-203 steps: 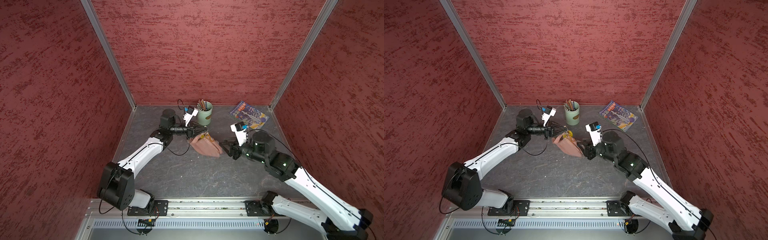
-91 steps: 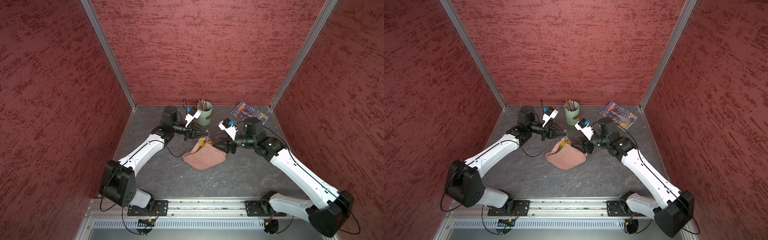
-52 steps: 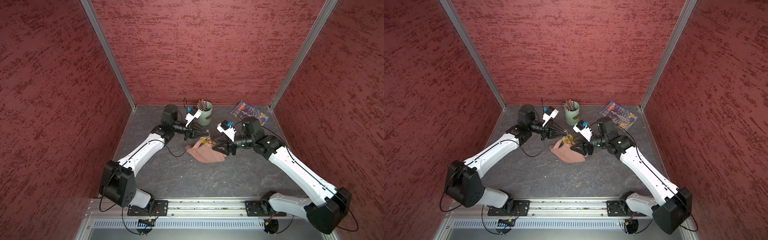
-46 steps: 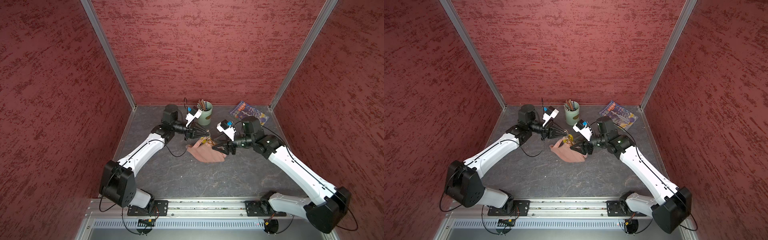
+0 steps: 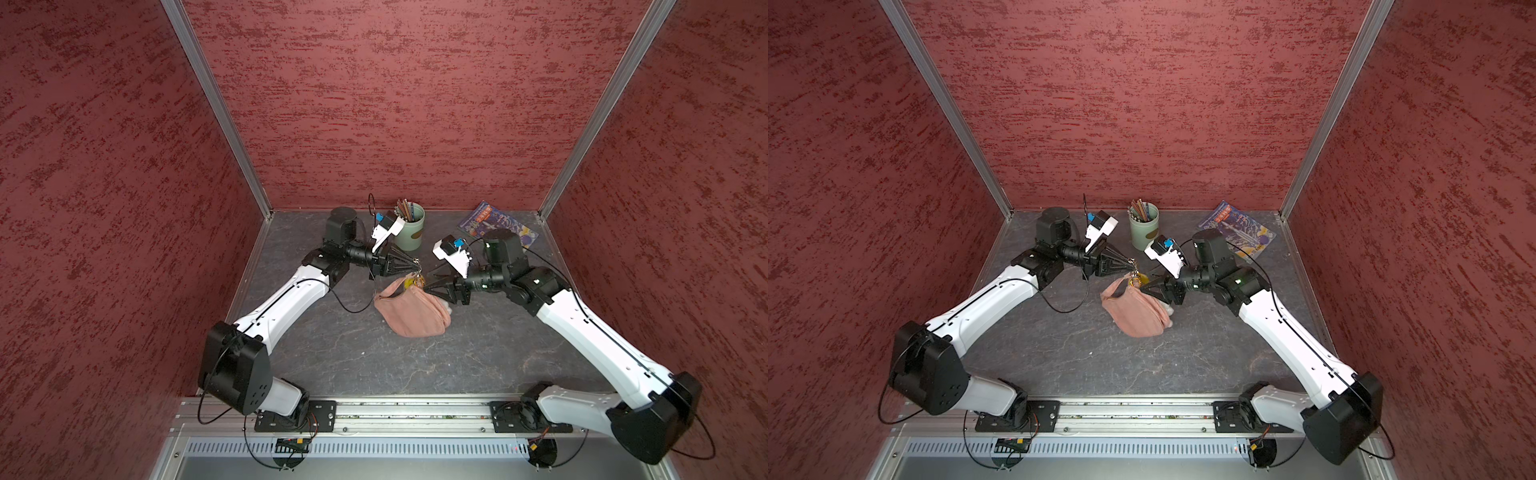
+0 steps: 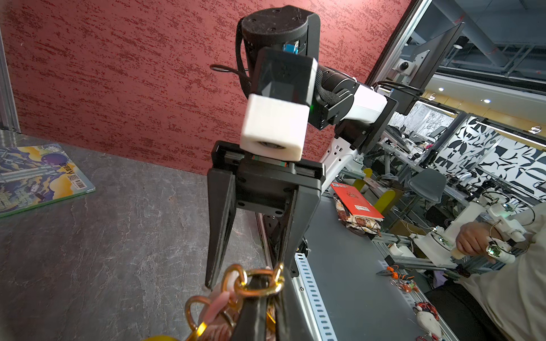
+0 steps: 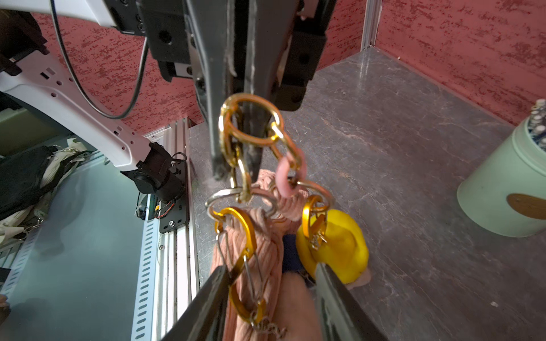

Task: Remove the decoration from the bag
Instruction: Remove the decoration item from the bag.

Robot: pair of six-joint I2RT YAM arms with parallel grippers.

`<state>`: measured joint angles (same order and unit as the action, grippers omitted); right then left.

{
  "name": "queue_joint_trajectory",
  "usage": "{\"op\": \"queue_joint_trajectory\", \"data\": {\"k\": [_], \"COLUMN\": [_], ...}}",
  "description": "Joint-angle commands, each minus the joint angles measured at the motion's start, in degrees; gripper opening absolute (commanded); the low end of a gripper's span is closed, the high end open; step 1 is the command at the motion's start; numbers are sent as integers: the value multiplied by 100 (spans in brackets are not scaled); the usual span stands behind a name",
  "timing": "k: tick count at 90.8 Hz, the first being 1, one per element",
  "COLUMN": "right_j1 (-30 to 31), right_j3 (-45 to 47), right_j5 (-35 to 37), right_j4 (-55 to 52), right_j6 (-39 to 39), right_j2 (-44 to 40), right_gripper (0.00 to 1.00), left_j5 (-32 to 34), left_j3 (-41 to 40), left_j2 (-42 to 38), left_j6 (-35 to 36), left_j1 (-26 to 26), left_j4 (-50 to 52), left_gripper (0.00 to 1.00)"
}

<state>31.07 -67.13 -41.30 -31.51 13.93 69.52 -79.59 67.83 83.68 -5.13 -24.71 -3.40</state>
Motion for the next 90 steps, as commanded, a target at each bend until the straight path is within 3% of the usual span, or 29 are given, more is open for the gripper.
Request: {"op": "queue_joint_trajectory", "data": {"k": [1, 33, 90], "right_j1": [177, 434, 444], "right_j3": [-50, -107, -30], "right_j5": [373, 938, 1109], "right_j4": [203, 250, 165], "right_j6": [13, 95, -51], "right_j2": [-120, -43, -56], "right_gripper": [53, 50, 26], "left_j5": [-66, -19, 228], "left_j3": [142, 169, 96], "left_j2": [49, 95, 6], "left_j6": [-14, -68, -51], "left_j1": [-50, -64, 61], "left_j4": [-9, -5, -18], "left_gripper": [0, 0, 0]}}
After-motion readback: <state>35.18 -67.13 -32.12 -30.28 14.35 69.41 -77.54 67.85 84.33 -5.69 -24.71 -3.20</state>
